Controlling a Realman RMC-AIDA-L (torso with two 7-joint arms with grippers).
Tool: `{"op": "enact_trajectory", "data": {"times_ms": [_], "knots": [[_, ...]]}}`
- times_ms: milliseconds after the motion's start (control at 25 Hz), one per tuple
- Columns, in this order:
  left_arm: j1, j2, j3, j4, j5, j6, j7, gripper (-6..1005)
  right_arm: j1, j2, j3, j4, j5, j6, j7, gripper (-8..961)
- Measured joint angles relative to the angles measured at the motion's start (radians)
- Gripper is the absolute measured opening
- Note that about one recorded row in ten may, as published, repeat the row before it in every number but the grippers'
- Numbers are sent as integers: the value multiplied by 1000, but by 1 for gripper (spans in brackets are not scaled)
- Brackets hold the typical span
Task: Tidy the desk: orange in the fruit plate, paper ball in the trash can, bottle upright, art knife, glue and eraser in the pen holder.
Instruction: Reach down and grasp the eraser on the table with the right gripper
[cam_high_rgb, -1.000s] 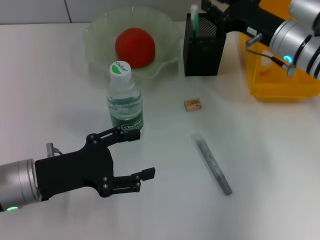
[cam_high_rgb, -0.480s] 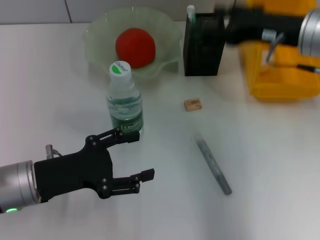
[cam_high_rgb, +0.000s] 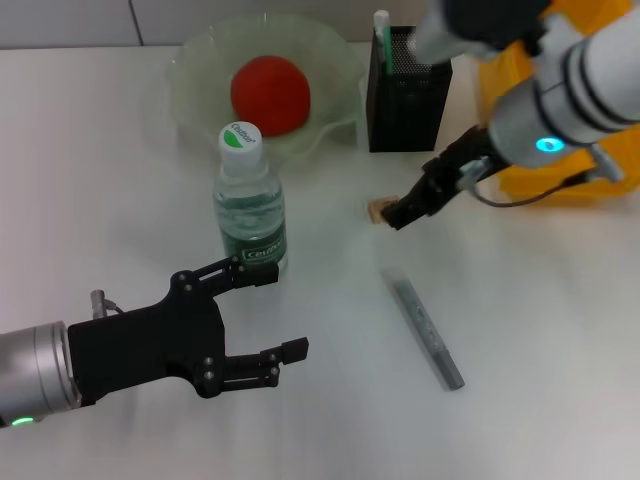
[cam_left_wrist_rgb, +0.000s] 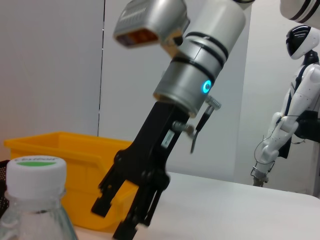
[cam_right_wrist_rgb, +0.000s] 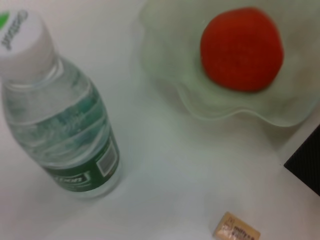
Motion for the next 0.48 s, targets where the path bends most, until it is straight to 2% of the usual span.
{"op": "enact_trajectory", "data": {"times_ms": [200, 480], "knots": [[1, 0, 0, 0, 0, 4, 0, 859, 101, 2, -20, 150, -37, 45, 92, 833], [1, 0, 0, 0, -1, 6, 5, 859, 156, 6, -65, 307, -38, 164, 168, 821]]}}
